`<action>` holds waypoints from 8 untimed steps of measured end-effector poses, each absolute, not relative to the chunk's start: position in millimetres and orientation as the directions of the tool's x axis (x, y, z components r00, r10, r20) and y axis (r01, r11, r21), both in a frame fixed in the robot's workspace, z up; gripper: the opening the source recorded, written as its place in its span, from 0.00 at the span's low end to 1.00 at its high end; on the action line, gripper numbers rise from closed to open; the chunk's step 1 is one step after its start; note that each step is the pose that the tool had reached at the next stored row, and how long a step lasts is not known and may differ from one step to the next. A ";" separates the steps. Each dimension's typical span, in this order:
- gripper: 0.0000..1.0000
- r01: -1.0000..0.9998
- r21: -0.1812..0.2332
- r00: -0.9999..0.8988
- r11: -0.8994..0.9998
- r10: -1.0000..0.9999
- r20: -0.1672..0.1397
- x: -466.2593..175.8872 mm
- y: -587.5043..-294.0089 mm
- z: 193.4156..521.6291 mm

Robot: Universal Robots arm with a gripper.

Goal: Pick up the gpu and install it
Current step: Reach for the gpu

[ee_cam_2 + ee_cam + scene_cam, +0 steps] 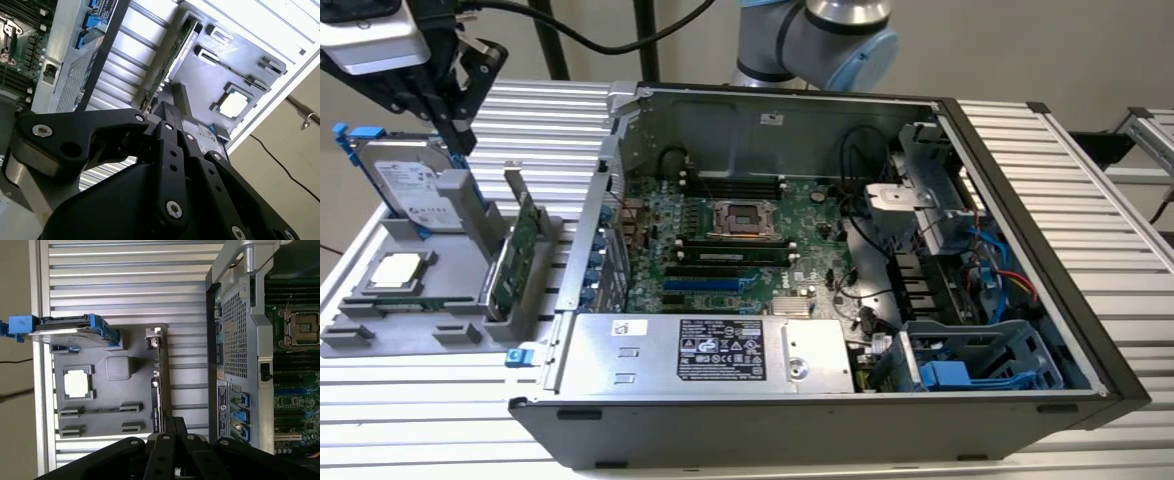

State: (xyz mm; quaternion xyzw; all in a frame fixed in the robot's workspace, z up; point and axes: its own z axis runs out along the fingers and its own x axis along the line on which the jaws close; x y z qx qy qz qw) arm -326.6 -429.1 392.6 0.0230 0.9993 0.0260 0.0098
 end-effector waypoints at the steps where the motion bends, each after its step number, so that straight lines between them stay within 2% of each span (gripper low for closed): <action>1: 0.00 0.045 0.052 -0.999 0.998 0.046 -0.018 -327.3 -429.1 392.6; 8: 0.00 0.045 0.053 -0.999 0.998 0.046 -0.018 -333.2 -429.2 392.6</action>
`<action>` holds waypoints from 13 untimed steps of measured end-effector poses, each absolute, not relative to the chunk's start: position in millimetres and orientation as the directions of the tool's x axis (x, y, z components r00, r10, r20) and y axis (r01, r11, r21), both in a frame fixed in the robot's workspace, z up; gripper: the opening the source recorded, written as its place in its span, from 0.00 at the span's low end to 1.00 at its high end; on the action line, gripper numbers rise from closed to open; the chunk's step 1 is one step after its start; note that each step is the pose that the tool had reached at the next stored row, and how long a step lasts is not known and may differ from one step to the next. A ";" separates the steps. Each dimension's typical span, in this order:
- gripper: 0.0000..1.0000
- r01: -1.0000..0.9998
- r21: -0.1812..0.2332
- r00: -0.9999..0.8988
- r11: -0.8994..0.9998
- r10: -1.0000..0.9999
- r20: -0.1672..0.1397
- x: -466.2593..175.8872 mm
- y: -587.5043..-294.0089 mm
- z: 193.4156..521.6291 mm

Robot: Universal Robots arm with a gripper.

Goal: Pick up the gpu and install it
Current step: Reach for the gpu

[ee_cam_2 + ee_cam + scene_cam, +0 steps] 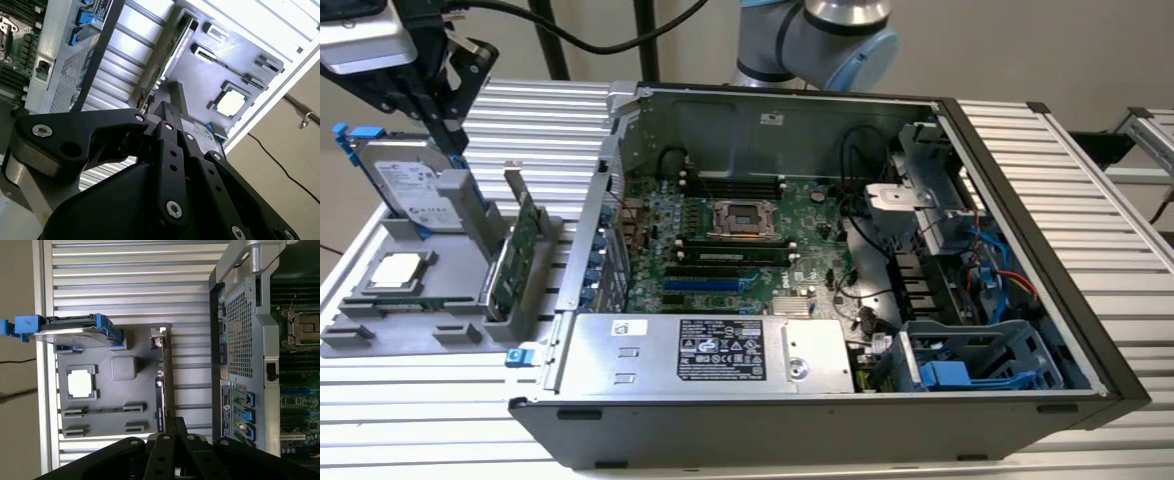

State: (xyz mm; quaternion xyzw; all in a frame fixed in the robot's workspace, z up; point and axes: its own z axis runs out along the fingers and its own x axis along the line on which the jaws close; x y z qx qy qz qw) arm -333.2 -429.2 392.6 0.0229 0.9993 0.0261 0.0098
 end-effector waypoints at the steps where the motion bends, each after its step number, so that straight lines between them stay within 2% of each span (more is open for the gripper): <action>1: 0.00 0.045 0.053 -0.999 0.998 0.046 -0.018 -334.1 -429.2 392.6; 13: 0.00 0.045 0.053 -0.999 0.998 0.046 -0.018 -343.8 -429.5 392.6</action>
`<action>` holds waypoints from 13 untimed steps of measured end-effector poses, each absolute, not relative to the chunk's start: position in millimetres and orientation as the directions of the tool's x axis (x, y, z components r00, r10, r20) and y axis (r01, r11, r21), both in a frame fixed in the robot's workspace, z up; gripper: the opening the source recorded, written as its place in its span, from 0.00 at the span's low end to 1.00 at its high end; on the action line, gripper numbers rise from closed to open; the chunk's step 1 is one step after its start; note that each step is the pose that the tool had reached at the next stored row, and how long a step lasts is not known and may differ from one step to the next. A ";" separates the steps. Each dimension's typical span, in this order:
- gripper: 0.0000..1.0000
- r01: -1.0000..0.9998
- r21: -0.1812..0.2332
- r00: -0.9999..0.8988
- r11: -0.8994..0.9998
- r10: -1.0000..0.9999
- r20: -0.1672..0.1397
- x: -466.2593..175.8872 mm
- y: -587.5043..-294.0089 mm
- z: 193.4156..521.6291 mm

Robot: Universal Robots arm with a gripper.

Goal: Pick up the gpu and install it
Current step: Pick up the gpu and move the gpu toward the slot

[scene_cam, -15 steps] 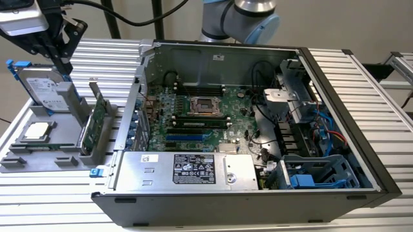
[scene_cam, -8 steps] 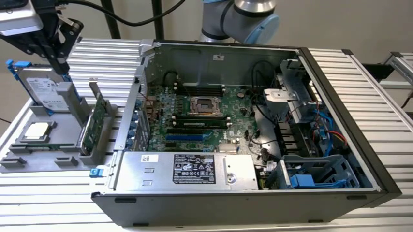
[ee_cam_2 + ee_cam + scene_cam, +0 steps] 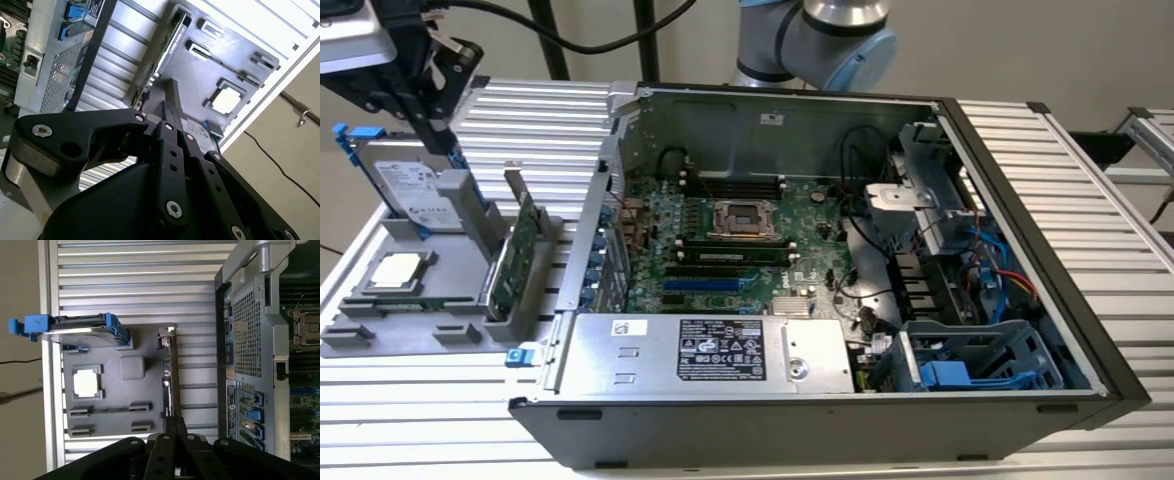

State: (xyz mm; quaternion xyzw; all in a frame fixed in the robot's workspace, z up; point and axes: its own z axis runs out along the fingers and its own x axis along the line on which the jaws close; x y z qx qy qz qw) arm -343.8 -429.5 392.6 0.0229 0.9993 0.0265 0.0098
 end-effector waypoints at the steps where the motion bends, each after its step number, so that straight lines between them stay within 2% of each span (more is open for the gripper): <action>1: 0.00 0.045 0.053 -0.999 0.998 0.046 -0.018 -344.6 -429.5 392.6; 13: 0.00 0.045 0.054 -0.999 0.998 0.046 -0.018 -353.0 -429.5 392.6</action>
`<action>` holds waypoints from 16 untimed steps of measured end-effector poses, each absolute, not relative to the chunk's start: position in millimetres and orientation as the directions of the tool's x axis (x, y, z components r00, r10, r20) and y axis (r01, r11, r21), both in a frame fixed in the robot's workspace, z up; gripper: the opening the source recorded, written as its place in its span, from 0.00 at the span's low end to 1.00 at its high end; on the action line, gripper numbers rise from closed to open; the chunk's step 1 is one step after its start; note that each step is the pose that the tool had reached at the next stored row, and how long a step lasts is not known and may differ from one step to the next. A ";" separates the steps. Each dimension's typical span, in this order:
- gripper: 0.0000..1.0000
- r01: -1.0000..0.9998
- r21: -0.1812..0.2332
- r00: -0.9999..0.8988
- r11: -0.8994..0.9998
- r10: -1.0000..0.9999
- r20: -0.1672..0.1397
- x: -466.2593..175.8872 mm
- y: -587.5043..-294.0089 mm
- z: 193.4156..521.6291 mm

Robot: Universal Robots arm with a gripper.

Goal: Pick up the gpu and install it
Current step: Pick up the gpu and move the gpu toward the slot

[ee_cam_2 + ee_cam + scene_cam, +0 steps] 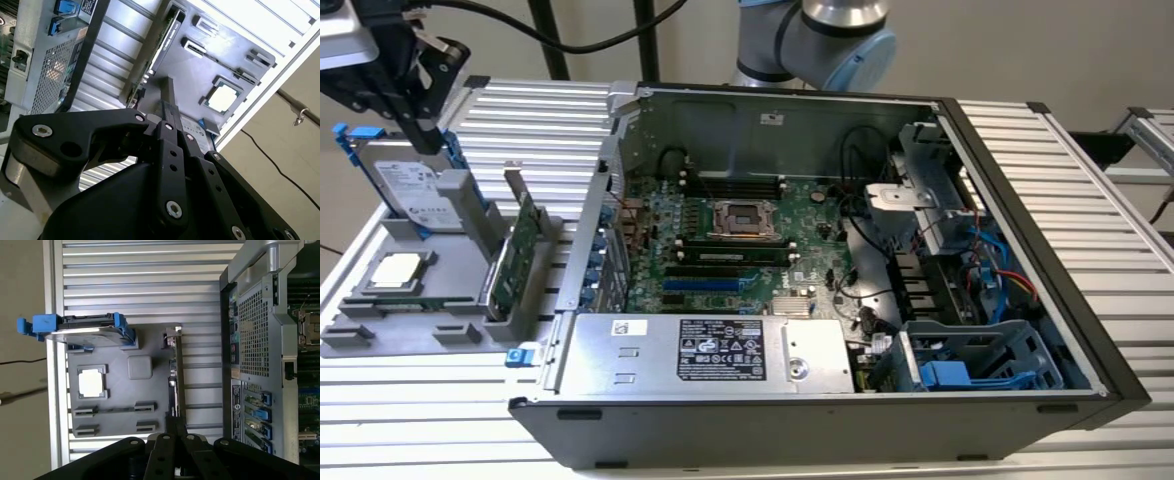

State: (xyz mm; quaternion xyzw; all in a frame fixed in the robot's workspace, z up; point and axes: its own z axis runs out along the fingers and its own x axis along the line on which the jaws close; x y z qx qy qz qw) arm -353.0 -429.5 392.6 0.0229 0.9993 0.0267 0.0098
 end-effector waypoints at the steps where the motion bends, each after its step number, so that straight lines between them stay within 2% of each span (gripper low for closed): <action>1: 0.00 0.045 0.054 -0.999 0.998 0.046 -0.018 -353.7 -429.5 392.6; 16: 0.00 0.045 0.055 -0.999 0.997 0.046 -0.018 -361.0 -429.6 392.6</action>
